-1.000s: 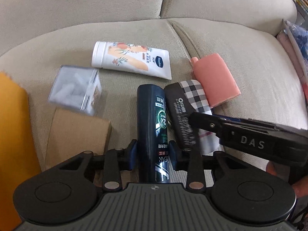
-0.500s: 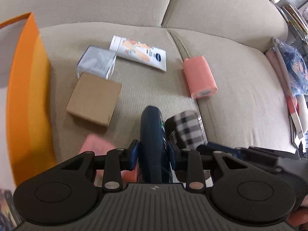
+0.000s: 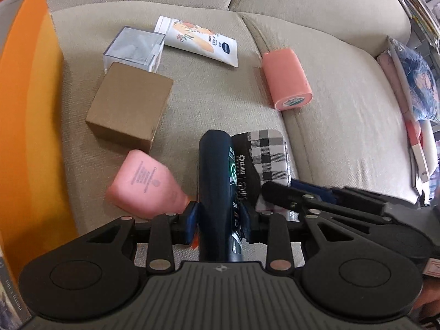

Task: Organize rigid objects
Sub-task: 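Carry the green bottle and plaid case over the orange shoebox with both tools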

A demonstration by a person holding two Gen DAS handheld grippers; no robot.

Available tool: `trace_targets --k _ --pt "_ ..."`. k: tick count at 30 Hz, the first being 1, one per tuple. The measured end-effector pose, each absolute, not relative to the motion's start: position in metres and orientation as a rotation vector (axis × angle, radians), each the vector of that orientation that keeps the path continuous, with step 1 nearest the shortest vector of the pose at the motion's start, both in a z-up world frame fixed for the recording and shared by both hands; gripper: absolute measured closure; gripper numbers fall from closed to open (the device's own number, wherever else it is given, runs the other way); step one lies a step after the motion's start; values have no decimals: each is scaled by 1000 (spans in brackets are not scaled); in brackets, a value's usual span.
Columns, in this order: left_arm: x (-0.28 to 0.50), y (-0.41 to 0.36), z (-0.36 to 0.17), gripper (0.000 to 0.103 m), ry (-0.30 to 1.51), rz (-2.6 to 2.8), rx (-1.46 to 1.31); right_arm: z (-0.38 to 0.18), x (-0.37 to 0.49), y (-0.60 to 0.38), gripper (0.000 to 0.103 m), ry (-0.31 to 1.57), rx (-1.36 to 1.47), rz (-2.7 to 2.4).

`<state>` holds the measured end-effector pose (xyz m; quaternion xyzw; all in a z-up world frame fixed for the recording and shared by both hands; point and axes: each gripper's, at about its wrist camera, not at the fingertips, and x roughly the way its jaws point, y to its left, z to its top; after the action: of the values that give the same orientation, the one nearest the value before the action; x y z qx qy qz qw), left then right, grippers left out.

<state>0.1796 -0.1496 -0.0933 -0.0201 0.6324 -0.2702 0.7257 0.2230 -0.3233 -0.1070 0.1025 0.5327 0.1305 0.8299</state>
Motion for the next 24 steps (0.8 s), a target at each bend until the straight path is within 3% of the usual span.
trace_targets --k 8,14,20,24 --pt "200 -153 -110 65 1429 -577 -106 -127 236 -337 74 1139 366 298" --pt "209 -152 -115 66 1442 -569 -154 -151 245 -346 57 1175 498 279" --pt "209 -150 -113 67 1414 -536 -151 -160 253 -348 51 1172 560 287" --pt "204 -152 -107 67 1386 -519 -96 -148 248 -340 68 1143 457 301"
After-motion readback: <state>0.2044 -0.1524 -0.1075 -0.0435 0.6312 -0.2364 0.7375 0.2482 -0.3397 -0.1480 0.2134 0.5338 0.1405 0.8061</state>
